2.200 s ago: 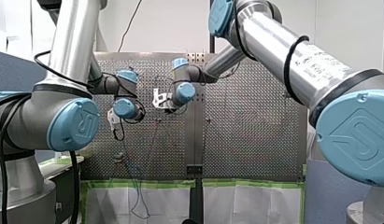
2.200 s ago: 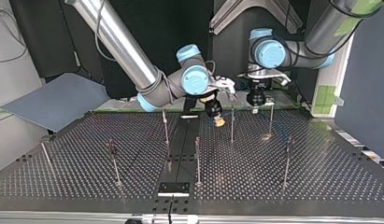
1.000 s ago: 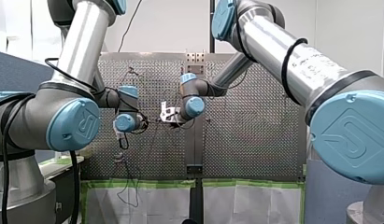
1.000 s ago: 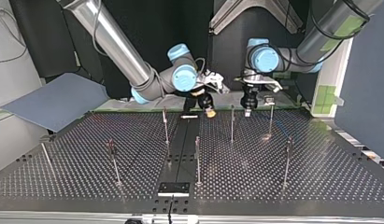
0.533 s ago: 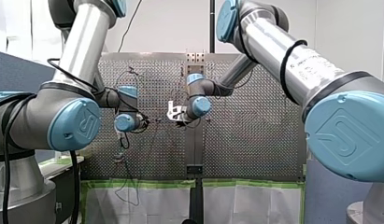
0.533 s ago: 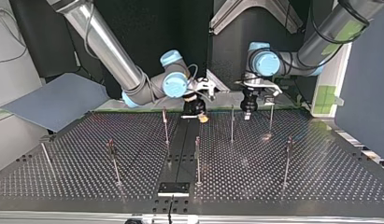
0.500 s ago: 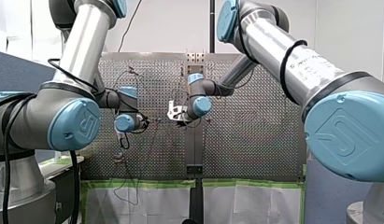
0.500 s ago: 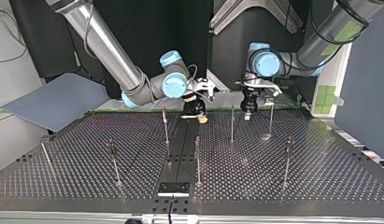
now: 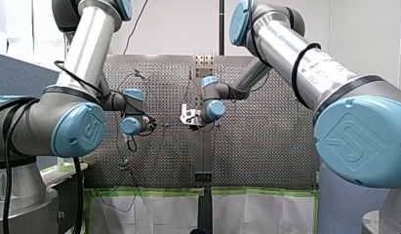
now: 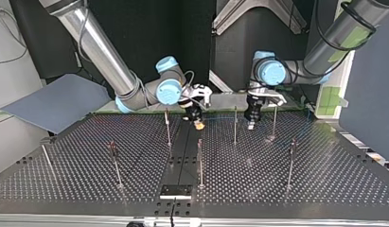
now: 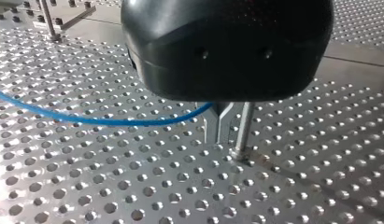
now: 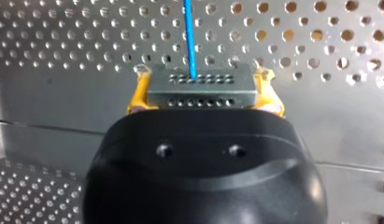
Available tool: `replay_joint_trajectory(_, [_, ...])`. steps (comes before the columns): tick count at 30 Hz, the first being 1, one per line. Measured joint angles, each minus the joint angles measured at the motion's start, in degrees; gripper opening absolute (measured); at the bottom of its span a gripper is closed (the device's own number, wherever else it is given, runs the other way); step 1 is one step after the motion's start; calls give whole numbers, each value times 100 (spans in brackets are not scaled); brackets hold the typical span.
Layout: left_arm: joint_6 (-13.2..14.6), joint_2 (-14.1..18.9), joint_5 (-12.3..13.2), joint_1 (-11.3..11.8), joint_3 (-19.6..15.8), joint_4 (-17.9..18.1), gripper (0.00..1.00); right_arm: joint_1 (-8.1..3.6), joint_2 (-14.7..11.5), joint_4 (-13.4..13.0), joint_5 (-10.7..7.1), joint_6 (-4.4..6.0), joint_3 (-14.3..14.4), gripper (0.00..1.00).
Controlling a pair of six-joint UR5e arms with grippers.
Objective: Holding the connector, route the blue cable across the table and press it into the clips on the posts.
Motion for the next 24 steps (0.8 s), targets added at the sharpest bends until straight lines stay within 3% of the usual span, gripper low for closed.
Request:
replay_joint_trajectory(15, [46, 2, 24, 65, 115, -88, 0, -101, 0, -1, -41, 1, -15, 0])
replay_joint_trajectory(16, [59, 3, 20, 69, 115, -99, 5, -101, 0, -1, -40, 0, -16, 0])
replay_joint_trajectory(17, [85, 3, 3, 77, 115, -120, 17, -101, 0, -1, -40, 1, -16, 0])
replay_joint_trajectory(18, [109, 3, -16, 83, 115, -140, 17, -102, 0, -2, -40, 0, -15, 0])
replay_joint_trajectory(19, [137, 4, -40, 88, 114, -164, 30, -101, 0, -1, -41, -1, -16, 0])
replay_joint_trajectory(20, [177, 4, -77, 91, 112, -199, 51, -102, 0, -1, -42, -1, -16, 0])
replay_joint_trajectory(21, [211, 3, -110, 92, 111, -230, 51, -102, 0, -1, -43, -1, -16, 0])
replay_joint_trajectory(22, [247, 4, -144, 91, 110, -263, 66, -102, 0, -1, -44, -1, -16, 0])
replay_joint_trajectory(23, [294, 4, -189, 90, 110, -312, 88, -102, 0, -1, -44, -1, -16, 0])
replay_joint_trajectory(24, [329, 4, -224, 87, 109, -346, 88, -103, 0, -1, -45, 0, -15, 0])
